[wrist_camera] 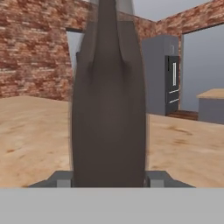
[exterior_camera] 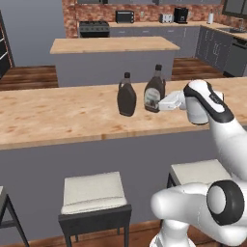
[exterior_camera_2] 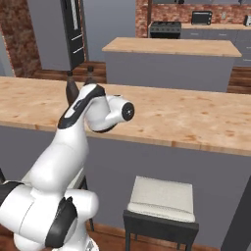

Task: The dining table condiment station is running low on syrup bottle. Refill the condiment station by opening the cabinet and taking the syrup bottle from the cabinet and placing it on the dining table.

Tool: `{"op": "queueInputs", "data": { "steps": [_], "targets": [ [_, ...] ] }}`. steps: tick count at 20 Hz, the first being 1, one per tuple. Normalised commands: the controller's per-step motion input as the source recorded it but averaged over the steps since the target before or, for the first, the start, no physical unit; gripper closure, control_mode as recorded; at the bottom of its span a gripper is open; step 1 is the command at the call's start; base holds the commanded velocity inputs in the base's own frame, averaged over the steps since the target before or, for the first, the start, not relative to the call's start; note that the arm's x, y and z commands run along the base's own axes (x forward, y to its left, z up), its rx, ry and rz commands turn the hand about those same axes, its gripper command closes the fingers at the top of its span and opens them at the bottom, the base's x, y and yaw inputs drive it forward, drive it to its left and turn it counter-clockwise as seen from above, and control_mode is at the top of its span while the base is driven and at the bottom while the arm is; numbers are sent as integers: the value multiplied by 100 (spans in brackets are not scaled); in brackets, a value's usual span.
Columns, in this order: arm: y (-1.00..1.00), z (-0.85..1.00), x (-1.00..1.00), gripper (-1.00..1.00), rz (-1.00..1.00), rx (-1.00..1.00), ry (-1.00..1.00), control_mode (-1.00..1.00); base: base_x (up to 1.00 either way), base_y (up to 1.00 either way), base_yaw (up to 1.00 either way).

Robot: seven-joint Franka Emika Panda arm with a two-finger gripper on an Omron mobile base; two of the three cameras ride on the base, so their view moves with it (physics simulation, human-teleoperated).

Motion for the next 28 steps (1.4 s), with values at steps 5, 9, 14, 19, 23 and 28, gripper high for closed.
{"op": "queueInputs", "data": {
  "steps": [5,9,14,19,23,28],
  "targets": [
    [0,-23,34,100,0,0,-2,-100,0,0,0],
    [0,-18,29,100,0,0,-1,-100,0,0,0],
    [0,-4,26,100,0,-1,0,-100,0,0,0],
    [0,0,25,100,0,-3,0,-100,0,0,0],
    [0,-5,20,100,0,-4,0,-100,0,0,0],
    [7,-17,19,100,0,-5,0,-100,0,0,0]
  ]
}}
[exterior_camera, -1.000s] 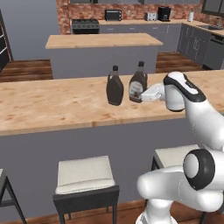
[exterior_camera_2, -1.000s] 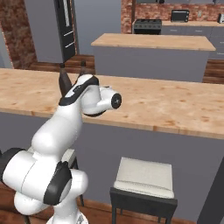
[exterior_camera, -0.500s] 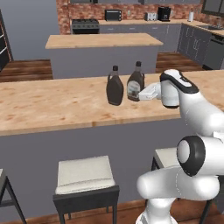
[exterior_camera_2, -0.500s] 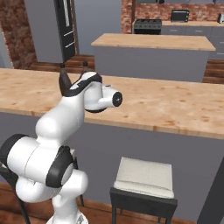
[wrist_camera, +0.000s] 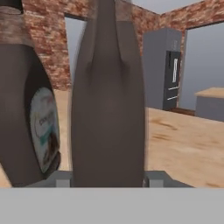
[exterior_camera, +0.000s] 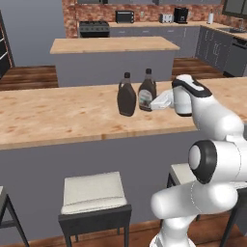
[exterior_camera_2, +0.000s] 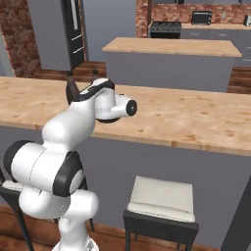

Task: The dining table condiment station is running low on syrup bottle. Refill the condiment station by opening the cabinet and taking the syrup bottle from the cabinet and placing it on the dining table.

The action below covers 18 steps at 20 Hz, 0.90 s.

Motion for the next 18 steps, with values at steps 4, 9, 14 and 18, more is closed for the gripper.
{"op": "queueInputs", "data": {
  "steps": [4,9,14,18],
  "targets": [
    [0,-31,24,100,0,-3,0,-100,0,0,0],
    [0,-47,17,100,0,-2,0,-100,0,0,0],
    [-5,-59,0,100,0,-2,0,-100,0,0,0],
    [-3,-52,0,-100,0,-2,0,-100,0,0,0]
  ]
}}
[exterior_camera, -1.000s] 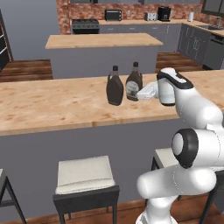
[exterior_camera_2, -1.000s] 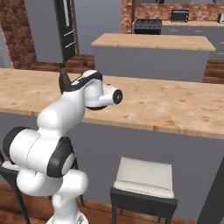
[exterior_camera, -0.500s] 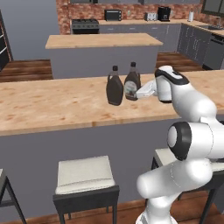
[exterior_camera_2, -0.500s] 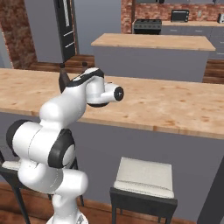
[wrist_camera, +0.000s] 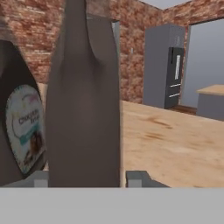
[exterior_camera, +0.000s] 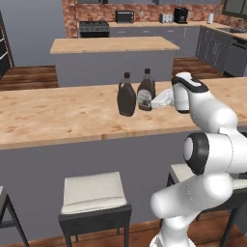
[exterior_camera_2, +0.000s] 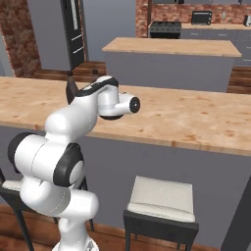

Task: The dining table condiment station is running low on syrup bottle. Refill the condiment station by opening the cabinet and taking the syrup bottle from the cabinet and placing it on the dining table.

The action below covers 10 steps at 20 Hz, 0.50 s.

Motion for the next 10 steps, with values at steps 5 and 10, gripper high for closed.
{"op": "queueInputs", "data": {
  "steps": [5,10],
  "targets": [
    [-3,-39,0,-100,0,-1,0,-100,0,0,0],
    [-10,-24,-6,-100,1,0,0,-100,0,0,0]
  ]
}}
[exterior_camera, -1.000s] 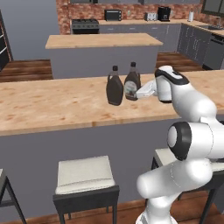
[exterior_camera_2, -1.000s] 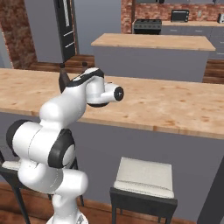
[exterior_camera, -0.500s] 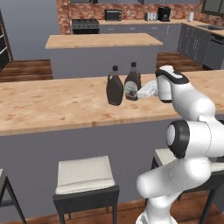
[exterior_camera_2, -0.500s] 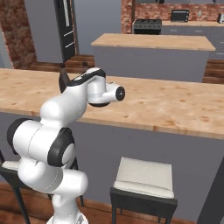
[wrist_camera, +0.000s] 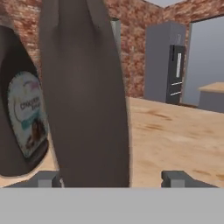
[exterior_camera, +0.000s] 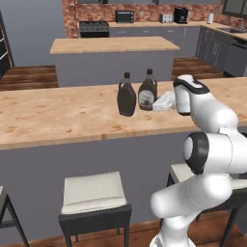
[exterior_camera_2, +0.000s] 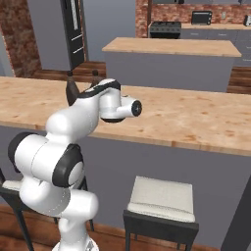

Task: The dining table condiment station is running low on syrup bottle. Refill the condiment station by opening the cabinet and taking the syrup bottle from the cabinet and placing it on the dining table.

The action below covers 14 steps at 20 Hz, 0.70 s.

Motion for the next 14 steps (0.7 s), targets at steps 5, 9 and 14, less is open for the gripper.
{"op": "queueInputs", "data": {
  "steps": [5,9,14],
  "targets": [
    [-7,-13,-26,-100,2,0,-5,-100,0,0,0],
    [-10,-2,-21,-100,1,0,-5,-100,0,0,0],
    [-8,12,-47,-100,0,0,-6,-100,0,0,0]
  ]
}}
